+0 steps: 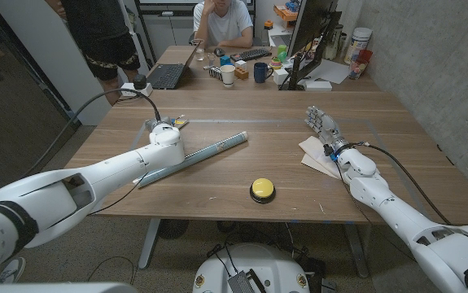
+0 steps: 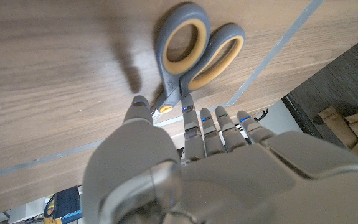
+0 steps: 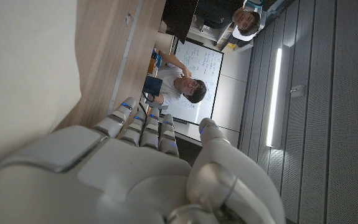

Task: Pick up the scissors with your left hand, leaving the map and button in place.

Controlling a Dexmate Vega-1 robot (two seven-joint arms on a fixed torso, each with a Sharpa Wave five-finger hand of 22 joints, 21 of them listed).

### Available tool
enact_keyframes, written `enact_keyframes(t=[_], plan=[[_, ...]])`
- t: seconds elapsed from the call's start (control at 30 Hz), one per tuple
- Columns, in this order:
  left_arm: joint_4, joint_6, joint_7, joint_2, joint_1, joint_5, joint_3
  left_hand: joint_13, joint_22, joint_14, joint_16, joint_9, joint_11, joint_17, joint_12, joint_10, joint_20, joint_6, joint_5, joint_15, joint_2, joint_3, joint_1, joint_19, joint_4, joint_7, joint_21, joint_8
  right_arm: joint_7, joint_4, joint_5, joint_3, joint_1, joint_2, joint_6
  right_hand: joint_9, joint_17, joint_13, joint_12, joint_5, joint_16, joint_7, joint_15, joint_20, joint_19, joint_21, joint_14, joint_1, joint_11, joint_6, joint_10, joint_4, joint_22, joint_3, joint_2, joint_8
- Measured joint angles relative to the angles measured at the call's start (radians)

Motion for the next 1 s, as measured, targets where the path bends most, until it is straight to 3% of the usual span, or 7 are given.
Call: enact_keyframes(t=[0.5, 0.63, 0.8, 0.9, 1.0], plan=[[0.055, -0.024, 0.016, -0.023, -0.005, -0.007, 0.003, 0.000, 0.000, 0.004, 0.000, 0.001, -0.004, 0.000, 0.000, 0.004, 0.003, 0.011, 0.000, 0.000, 0.003, 0.000, -0.003, 0.003, 0.000, -0.003, 0.000, 0.000, 0.013, 0.033, 0.000, -0.001, 0.014, 0.009, 0.010, 0.000, 0.000, 0.000, 0.000, 0.000, 0.000, 0.000, 0.004, 0.000, 0.000, 0.000, 0.004, 0.000, 0.000, 0.000, 0.000, 0.000, 0.000, 0.000, 0.000, 0.000], [0.075, -0.041, 0.034, -0.033, -0.005, -0.008, 0.001, 0.000, 0.000, 0.019, 0.000, -0.001, -0.013, 0.000, 0.000, 0.017, 0.004, 0.051, 0.000, -0.006, 0.006, 0.000, 0.000, 0.004, 0.000, 0.000, 0.000, 0.006, 0.016, 0.057, -0.001, -0.003, 0.025, 0.017, 0.012, 0.000, 0.000, 0.000, 0.000, 0.000, 0.000, 0.000, 0.004, 0.000, 0.000, 0.000, 0.004, 0.000, 0.000, 0.000, 0.000, 0.000, 0.000, 0.000, 0.000, 0.000], [0.100, -0.046, 0.039, -0.045, -0.003, -0.008, -0.005, 0.000, 0.000, 0.043, 0.000, -0.002, -0.026, -0.002, 0.004, 0.051, 0.000, 0.113, 0.000, -0.026, 0.021, 0.014, 0.032, 0.019, -0.014, 0.017, 0.008, 0.023, 0.019, 0.065, -0.001, -0.003, 0.029, 0.019, 0.016, 0.000, 0.000, 0.000, 0.000, 0.000, 0.000, 0.000, 0.004, 0.000, 0.000, 0.000, 0.004, 0.000, 0.000, 0.000, 0.000, 0.000, 0.000, 0.000, 0.000, 0.000], [0.112, -0.063, 0.065, -0.053, 0.002, -0.010, -0.011, 0.000, 0.000, 0.064, 0.000, -0.003, -0.048, -0.002, 0.008, 0.074, -0.005, 0.144, 0.000, -0.042, 0.023, 0.019, 0.059, 0.035, -0.026, 0.047, 0.008, 0.027, 0.021, 0.082, -0.002, -0.004, 0.039, 0.026, 0.018, 0.000, 0.000, 0.000, 0.000, 0.000, 0.000, 0.000, 0.004, 0.000, 0.000, 0.000, 0.004, 0.000, 0.000, 0.000, 0.000, 0.000, 0.000, 0.000, 0.000, 0.000], [0.123, -0.069, 0.081, -0.060, 0.006, -0.010, -0.017, -0.002, 0.000, 0.083, 0.000, -0.005, -0.057, -0.002, 0.012, 0.097, -0.005, 0.167, 0.000, -0.051, 0.032, 0.027, 0.073, 0.045, -0.036, 0.048, 0.015, 0.027, 0.022, 0.089, -0.003, -0.005, 0.044, 0.029, 0.020, 0.000, 0.000, 0.000, 0.000, 0.000, 0.000, 0.000, 0.004, 0.000, 0.000, 0.000, 0.004, 0.000, 0.000, 0.000, 0.000, 0.000, 0.000, 0.000, 0.000, 0.000]])
